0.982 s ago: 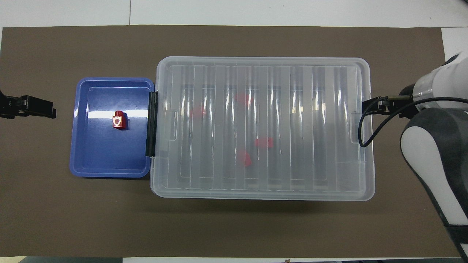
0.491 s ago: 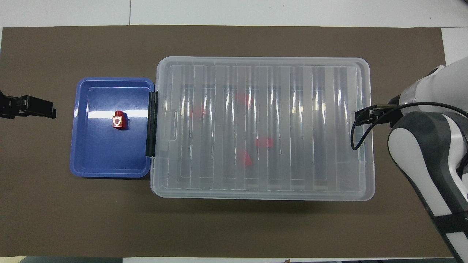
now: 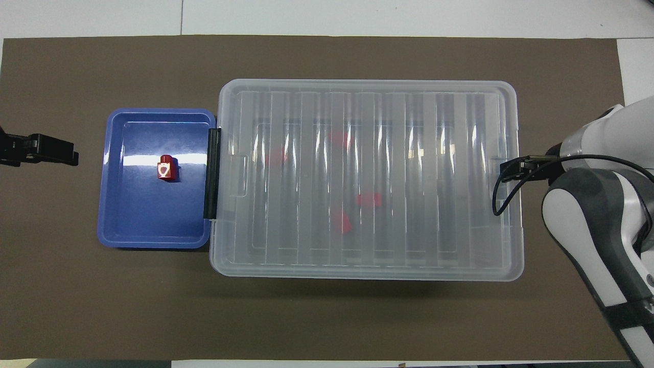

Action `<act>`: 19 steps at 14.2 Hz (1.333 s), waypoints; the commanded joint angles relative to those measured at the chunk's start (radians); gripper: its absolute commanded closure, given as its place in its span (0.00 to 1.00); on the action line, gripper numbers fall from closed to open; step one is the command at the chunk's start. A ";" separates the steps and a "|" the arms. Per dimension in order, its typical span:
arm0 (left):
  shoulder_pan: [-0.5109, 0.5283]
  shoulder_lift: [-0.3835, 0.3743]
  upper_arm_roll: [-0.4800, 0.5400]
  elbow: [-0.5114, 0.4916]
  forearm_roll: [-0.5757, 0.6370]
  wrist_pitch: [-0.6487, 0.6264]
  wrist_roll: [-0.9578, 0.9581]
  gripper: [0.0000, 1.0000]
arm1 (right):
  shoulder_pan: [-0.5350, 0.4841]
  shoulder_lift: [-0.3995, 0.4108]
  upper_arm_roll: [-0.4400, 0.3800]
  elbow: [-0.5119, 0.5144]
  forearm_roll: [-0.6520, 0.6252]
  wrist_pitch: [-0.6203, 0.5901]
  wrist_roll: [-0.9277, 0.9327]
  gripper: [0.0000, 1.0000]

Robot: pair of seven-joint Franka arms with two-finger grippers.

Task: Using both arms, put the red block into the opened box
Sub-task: 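Slide the lid away with the right gripper while the left gripper reaches the tray, then grasp the red block in the blue tray with the left gripper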

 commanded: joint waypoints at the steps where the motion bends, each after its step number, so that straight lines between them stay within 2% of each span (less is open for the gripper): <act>1: 0.016 -0.016 -0.005 -0.006 -0.015 -0.013 0.011 0.00 | -0.052 -0.025 0.005 -0.032 -0.027 0.024 -0.064 0.00; 12: 0.000 -0.022 -0.011 -0.023 -0.015 -0.006 -0.010 0.00 | -0.204 -0.018 0.005 -0.038 -0.080 0.101 -0.318 0.00; 13: -0.004 -0.047 -0.014 -0.075 -0.015 0.022 -0.009 0.00 | -0.216 -0.016 0.005 -0.038 -0.080 0.103 -0.341 0.00; 15: -0.048 -0.091 -0.014 -0.239 -0.014 0.173 -0.013 0.00 | -0.242 -0.015 0.005 -0.035 -0.080 0.109 -0.385 0.00; 19: -0.070 -0.064 -0.016 -0.392 -0.012 0.371 -0.061 0.00 | -0.288 -0.010 0.005 -0.028 -0.087 0.117 -0.474 0.00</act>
